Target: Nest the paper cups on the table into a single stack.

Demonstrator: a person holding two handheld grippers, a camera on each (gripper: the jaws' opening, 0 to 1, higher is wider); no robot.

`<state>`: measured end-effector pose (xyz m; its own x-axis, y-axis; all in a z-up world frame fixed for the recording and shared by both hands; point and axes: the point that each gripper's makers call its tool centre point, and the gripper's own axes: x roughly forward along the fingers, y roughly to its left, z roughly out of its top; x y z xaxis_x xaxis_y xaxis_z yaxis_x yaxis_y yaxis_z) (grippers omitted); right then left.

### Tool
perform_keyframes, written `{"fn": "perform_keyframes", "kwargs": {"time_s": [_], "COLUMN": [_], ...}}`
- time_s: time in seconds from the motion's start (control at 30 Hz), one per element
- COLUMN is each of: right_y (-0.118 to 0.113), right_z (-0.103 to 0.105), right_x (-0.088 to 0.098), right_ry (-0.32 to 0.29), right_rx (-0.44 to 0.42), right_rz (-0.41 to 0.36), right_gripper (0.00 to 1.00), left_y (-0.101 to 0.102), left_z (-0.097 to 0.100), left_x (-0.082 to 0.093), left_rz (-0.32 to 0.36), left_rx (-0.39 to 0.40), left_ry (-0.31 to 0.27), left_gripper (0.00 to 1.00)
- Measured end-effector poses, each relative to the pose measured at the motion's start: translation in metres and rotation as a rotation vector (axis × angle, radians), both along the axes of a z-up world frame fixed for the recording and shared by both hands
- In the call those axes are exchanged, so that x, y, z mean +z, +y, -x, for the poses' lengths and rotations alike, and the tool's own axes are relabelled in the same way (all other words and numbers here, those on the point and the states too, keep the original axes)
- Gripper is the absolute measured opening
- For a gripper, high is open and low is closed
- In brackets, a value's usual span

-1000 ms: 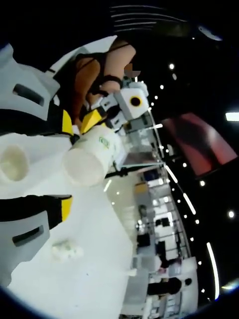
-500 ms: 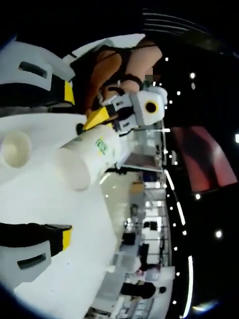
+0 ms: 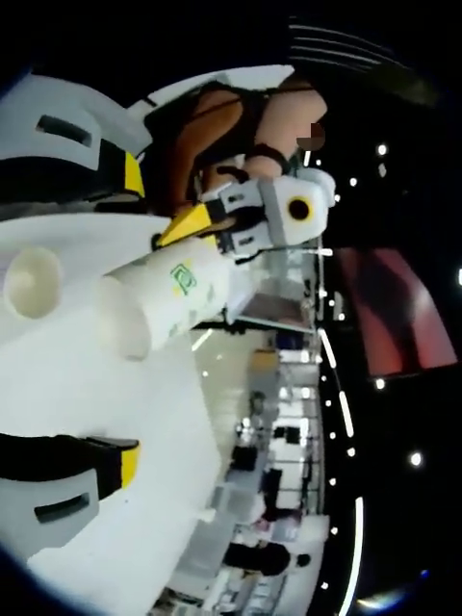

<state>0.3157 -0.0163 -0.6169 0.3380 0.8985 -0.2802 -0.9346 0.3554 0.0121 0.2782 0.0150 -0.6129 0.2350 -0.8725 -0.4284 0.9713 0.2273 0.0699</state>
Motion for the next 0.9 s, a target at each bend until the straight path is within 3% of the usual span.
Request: {"fn": "perform_keyframes", "kwargs": {"time_s": [0.27, 0.53, 0.73, 0.9], "right_y": [-0.007, -0.017, -0.023, -0.029], "right_z": [0.007, 0.015, 0.015, 0.017], "right_x": [-0.002, -0.010, -0.013, -0.016], "right_ry": [-0.006, -0.020, -0.013, -0.013], "right_rx": [0.000, 0.000, -0.016, -0.023], "right_rz": [0.011, 0.036, 0.036, 0.038], "right_gripper": [1.00, 0.99, 0.98, 0.98], "left_y": [-0.002, -0.002, -0.008, -0.008], "left_z": [0.002, 0.004, 0.007, 0.008], "left_x": [-0.009, -0.029, -0.033, -0.044], "left_rz": [-0.069, -0.207, -0.222, -0.316], "left_rx": [-0.024, -0.058, -0.079, -0.103], "left_ry": [0.044, 0.079, 0.120, 0.122], "left_gripper": [0.00, 0.00, 0.00, 0.00]}}
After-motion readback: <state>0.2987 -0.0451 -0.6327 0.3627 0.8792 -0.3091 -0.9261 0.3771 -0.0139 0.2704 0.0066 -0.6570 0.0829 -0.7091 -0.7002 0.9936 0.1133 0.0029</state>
